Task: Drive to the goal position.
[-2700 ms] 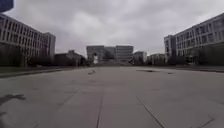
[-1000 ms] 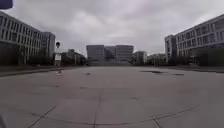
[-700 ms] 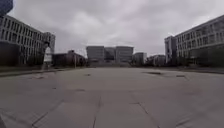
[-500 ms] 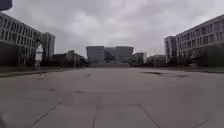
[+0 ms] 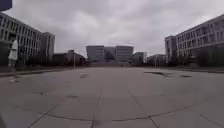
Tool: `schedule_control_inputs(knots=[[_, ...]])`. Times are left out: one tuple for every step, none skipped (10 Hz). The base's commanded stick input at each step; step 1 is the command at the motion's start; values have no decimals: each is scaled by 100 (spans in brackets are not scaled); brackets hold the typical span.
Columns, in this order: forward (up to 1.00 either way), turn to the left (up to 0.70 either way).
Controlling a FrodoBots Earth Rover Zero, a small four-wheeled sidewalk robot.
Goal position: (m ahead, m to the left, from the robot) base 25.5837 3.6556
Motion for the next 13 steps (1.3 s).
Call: schedule_control_inputs(knots=[[70, 0], [70, 0], [70, 19], [70, 33], [70, 22], [70, 8], [70, 1], [70, 0], [70, 0], [70, 0], [70, 0], [70, 0], [70, 0]])
